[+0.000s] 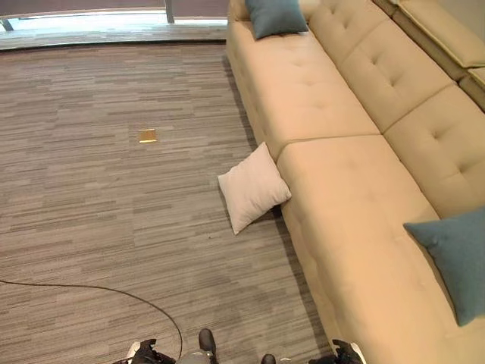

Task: Pick up all the scattered cushions and arrange them neatly on the sofa.

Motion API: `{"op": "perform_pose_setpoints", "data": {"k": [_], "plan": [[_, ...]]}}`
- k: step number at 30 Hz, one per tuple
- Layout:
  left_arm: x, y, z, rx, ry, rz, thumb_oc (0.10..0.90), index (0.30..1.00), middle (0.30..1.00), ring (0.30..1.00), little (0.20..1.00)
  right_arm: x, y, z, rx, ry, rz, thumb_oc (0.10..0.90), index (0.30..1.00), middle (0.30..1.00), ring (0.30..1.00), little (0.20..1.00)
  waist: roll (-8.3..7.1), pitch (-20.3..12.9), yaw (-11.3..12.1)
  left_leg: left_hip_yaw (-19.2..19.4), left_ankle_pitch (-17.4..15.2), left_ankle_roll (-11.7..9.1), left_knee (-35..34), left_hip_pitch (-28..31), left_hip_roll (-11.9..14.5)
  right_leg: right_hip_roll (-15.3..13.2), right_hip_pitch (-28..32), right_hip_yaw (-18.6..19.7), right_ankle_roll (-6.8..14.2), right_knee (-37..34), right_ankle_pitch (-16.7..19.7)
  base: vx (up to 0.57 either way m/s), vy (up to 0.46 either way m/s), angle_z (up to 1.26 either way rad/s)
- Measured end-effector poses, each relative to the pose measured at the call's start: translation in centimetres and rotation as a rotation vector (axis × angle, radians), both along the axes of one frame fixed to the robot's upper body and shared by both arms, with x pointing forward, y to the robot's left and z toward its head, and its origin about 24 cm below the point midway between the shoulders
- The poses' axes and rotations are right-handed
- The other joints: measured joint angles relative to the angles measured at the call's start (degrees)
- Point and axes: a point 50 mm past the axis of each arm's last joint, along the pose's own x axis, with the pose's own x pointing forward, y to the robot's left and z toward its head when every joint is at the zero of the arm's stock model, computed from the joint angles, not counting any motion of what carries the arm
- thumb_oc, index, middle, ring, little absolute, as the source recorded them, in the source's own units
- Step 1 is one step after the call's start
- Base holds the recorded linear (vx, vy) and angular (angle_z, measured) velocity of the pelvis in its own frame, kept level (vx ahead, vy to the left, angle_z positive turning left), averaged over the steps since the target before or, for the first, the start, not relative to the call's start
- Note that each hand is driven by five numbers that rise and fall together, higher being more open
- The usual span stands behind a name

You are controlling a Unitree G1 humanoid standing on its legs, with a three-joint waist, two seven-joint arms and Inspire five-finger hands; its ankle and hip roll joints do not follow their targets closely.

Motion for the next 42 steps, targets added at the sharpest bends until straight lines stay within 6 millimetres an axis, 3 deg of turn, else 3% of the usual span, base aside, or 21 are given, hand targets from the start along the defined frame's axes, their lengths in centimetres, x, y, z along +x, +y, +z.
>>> {"op": "perform_pose_setpoints", "data": {"k": [1, 2, 3, 5, 8, 12, 14, 15, 16, 17, 19, 22, 24, 26, 28, 30, 32, 35, 38, 41, 42], "plan": [[-0.1, -0.2, -0.1, -0.005, 0.001, -0.003, 0.8, 0.9, 0.9, 0.9, 0.9, 0.1, -0.1, 0.1, -0.006, -0.011, -0.005, 0.8, 0.9, 0.9, 0.9, 0.9, 0.75, -0.2, -1.2, -1.3, -0.1, 0.2, -0.6, 1.2, -0.3, -1.6, -3.1, 0.0, -1.7, 7.0, -0.5, 0.27, 0.297, 0.37], [0.1, -0.3, 0.0, -0.009, -0.009, -0.005, 0.8, 0.9, 0.9, 0.9, 0.9, -0.6, -0.1, -0.1, -0.008, 0.011, 0.002, 0.8, 0.9, 0.9, 0.9, 0.9, 2.15, -0.9, -1.5, -2.5, -1.7, 2.6, -1.0, 2.5, -1.2, -1.8, -6.4, 2.8, -1.3, 10.6, -1.0, 0.25, 0.227, 0.35], [-0.1, -0.2, 0.0, -0.007, -0.008, -0.005, 0.8, 0.9, 0.9, 0.9, 0.9, -0.9, 0.0, -0.2, -0.008, 0.024, 0.01, 0.8, 0.9, 0.9, 0.9, 0.9, 2.58, -1.1, -1.6, -3.1, -1.7, 2.8, -1.9, 3.6, -1.6, -1.4, -8.5, 5.7, -1.5, 12.0, -1.4, 0.15, 0.081, 0.41], [1.0, -0.2, 0.2, -0.005, -0.035, -0.012, 0.8, 0.9, 0.9, 0.9, 0.9, -0.3, 0.1, 0.0, -0.011, 0.004, 0.042, 0.8, 0.9, 0.9, 0.9, 0.9, 4.58, -0.6, -2.6, -5.2, -0.9, 1.9, -4.2, 5.8, -1.4, 1.4, -12.4, 7.8, -2.1, 8.9, -1.8, 0.2, 0.044, 0.44], [1.7, 0.2, 0.6, 0.005, -0.048, -0.012, 0.8, 0.9, 0.9, 0.9, 0.9, 0.8, 0.5, 0.2, -0.023, -0.01, 0.128, 0.8, 0.9, 0.9, 0.9, 0.9, 5.35, 0.0, -3.3, -7.8, -1.2, 0.7, -5.5, 7.8, -1.1, 6.1, -16.2, 8.1, -2.3, 0.9, -1.4, 0.24, 0.016, 0.44], [1.3, 0.3, 0.4, 0.012, -0.03, -0.036, 0.8, 0.9, 0.9, 0.9, 0.9, 2.5, 0.6, 0.8, -0.039, -0.056, 0.188, 0.8, 0.9, 0.9, 0.9, 0.9, 5.16, 0.9, -4.2, -10.6, -3.1, -0.5, -7.7, 11.6, -1.0, 10.3, -21.7, 7.0, -2.6, -8.1, 4.3, 0.31, -0.004, 0.44], [-0.2, 0.1, -0.1, -0.008, 0.015, -0.034, 0.8, 0.9, 0.9, 0.9, 0.9, 2.1, 0.7, 0.6, -0.039, -0.043, 0.197, 0.8, 0.9, 0.9, 0.9, 0.9, 4.67, 1.2, -4.3, -10.9, -4.0, -1.7, -9.4, 15.2, -1.3, 9.3, -20.6, 0.9, -3.6, -11.1, 7.2, 0.34, -0.02, 0.3], [-1.5, -0.1, -0.4, -0.015, 0.043, -0.028, 0.8, 0.9, 0.9, 0.9, 0.9, 1.1, 0.7, 0.3, -0.036, -0.016, 0.194, 0.8, 0.9, 0.9, 0.9, 0.9, 4.02, 0.9, -3.8, -11.0, -5.7, -2.8, -10.0, 18.2, -1.5, 8.6, -18.7, -1.3, -7.2, -10.8, 10.7, 0.31, -0.096, -0.06], [-2.2, -0.3, -0.6, -0.021, 0.062, -0.022, 0.8, 0.9, 0.9, 0.9, 0.9, 0.9, 0.5, 0.3, -0.04, -0.012, 0.196, 0.8, 0.9, 0.9, 0.9, 0.9, 4.73, 0.8, -3.9, -10.9, -7.0, -3.3, -9.3, 19.0, -0.5, 9.1, -18.4, -1.7, -8.3, -9.5, 11.2, 0.22, -0.094, -0.02], [-2.7, -0.6, -0.8, -0.028, 0.089, -0.021, 0.8, 0.9, 0.9, 0.9, 0.9, 1.2, 0.4, 0.5, -0.046, -0.023, 0.2, 0.8, 0.9, 0.9, 0.9, 0.9, 5.78, 0.2, -4.6, -10.9, -9.2, -4.9, -5.9, 16.9, 1.5, 10.0, -20.2, -1.0, -7.2, -5.5, 6.9, 0.33, -0.144, 0.28], [-1.9, -0.6, -0.7, -0.034, 0.076, -0.033, 0.8, 0.9, 0.9, 0.9, 0.9, 1.8, 0.3, 0.7, -0.053, -0.037, 0.206, 0.8, 0.9, 0.9, 0.9, 0.9, 5.72, 0.4, -5.0, -9.9, -9.5, -5.6, -3.2, 14.9, 2.1, 10.9, -20.5, -1.7, -11.3, -5.2, 6.7, 0.28, -0.11, 0.22], [-1.3, -1.1, -0.7, -0.037, 0.077, -0.074, 0.8, 0.9, 0.9, 0.9, 0.9, 2.3, 0.1, 0.8, -0.066, -0.047, 0.223, 0.8, 0.9, 0.9, 0.9, 0.9, 5.39, 0.4, -5.7, -8.5, -8.2, -8.1, 2.9, 14.7, 4.4, 13.2, -17.1, -1.1, -12.5, -6.8, 4.5, 0.23, -0.216, -0.11], [0.4, -1.4, -0.3, -0.04, 0.014, -0.084, 0.8, 0.9, 0.9, 0.9, 0.9, 3.0, 0.2, 1.0, -0.071, -0.069, 0.234, 0.8, 0.9, 0.9, 0.9, 0.9, 3.28, 0.9, -5.3, -5.6, -6.6, -11.8, 23.0, 5.9, 6.2, 13.9, -12.9, 0.7, -13.4, -11.8, 5.2, 0.15, -0.207, -0.27], [1.4, -1.4, 0.1, -0.047, -0.04, -0.072, 0.8, 0.9, 0.9, 0.9, 0.9, 3.5, 0.3, 1.2, -0.076, -0.078, 0.245, 0.8, 0.9, 0.9, 0.9, 0.9, 2.53, 1.5, -4.1, -6.5, -4.4, -12.1, 35.1, 0.0, 7.1, 16.3, -9.1, 4.5, -14.3, -15.5, 5.4, 0.24, -0.131, -0.74], [2.9, -0.7, 0.8, -0.029, -0.099, -0.067, 0.8, 0.9, 0.9, 0.9, 0.9, 4.0, 0.7, 1.3, -0.073, -0.089, 0.264, 0.8, 0.9, 0.9, 0.9, 0.9, 1.0, 2.4, -2.5, -6.8, -6.0, -9.7, 38.4, -4.5, 6.7, 17.0, -6.2, 7.9, -14.6, -17.6, 6.0, 0.23, 0.055, -0.95], [4.0, -0.7, 1.3, -0.022, -0.139, -0.065, 0.8, 0.9, 0.9, 0.9, 0.9, 4.4, 0.6, 1.5, -0.081, -0.104, 0.273, 0.8, 0.9, 0.9, 0.9, 0.9, 0.74, 2.8, -2.7, -7.7, -6.1, -9.6, 35.6, -9.6, 5.6, 17.2, -3.9, 9.5, -13.9, -19.8, 6.7, 0.25, 0.113, -0.8], [4.7, -0.9, 1.5, -0.041, -0.188, -0.031, 0.8, 0.9, 0.9, 0.9, 0.9, 5.1, 0.4, 1.8, -0.091, -0.122, 0.277, 0.8, 0.9, 0.9, 0.9, 0.9, 0.39, 3.7, -1.1, -11.1, -6.3, -8.3, 22.6, -11.9, 3.0, 17.8, -1.3, 15.1, -13.4, -22.8, 7.8, 0.33, 0.08, -1.22], [5.5, -0.9, 1.9, -0.034, -0.209, -0.036, 0.8, 0.9, 0.9, 0.9, 0.9, 5.1, 0.0, 2.0, -0.107, -0.14, 0.293, 0.8, 0.9, 0.9, 0.9, 0.9, 0.77, 4.4, -1.8, -12.5, -1.3, -8.5, 9.2, -14.1, 4.5, 18.5, 2.9, 18.9, -12.3, -25.3, 7.3, 0.38, 0.136, -0.77], [5.7, -0.9, 2.0, -0.034, -0.226, -0.008, 0.8, 0.9, 0.9, 0.9, 0.9, 4.8, -0.4, 2.0, -0.128, -0.131, 0.292, 0.8, 0.9, 0.9, 0.9, 0.9, 0.52, 4.6, -0.8, -20.2, 4.4, -9.9, 1.7, -15.2, 5.9, 18.7, 6.7, 24.0, -9.8, -26.8, 5.6, 0.3, 0.151, -0.7], [6.2, -1.2, 2.1, -0.04, -0.229, -0.002, 0.8, 0.9, 0.9, 0.9, 0.9, 5.3, -0.6, 2.2, -0.142, -0.138, 0.296, 0.8, 0.9, 0.9, 0.9, 0.9, 0.47, 4.6, 0.5, -27.3, 6.9, -10.1, -4.1, -13.9, 6.4, 17.2, 9.6, 28.5, -8.5, -27.2, 3.4, 0.39, 0.295, -0.96], [5.7, -1.8, 1.6, -0.058, -0.206, 0.002, 0.8, 0.9, 0.9, 0.9, 0.9, 5.2, -1.0, 2.2, -0.152, -0.128, 0.289, 0.8, 0.9, 0.9, 0.9, 0.9, 1.82, 4.2, 0.8, -26.6, 6.6, -9.1, -5.4, -12.2, 7.0, 16.9, 11.6, 29.1, -7.4, -27.3, 2.3, 0.22, 0.215, -0.81]]}}
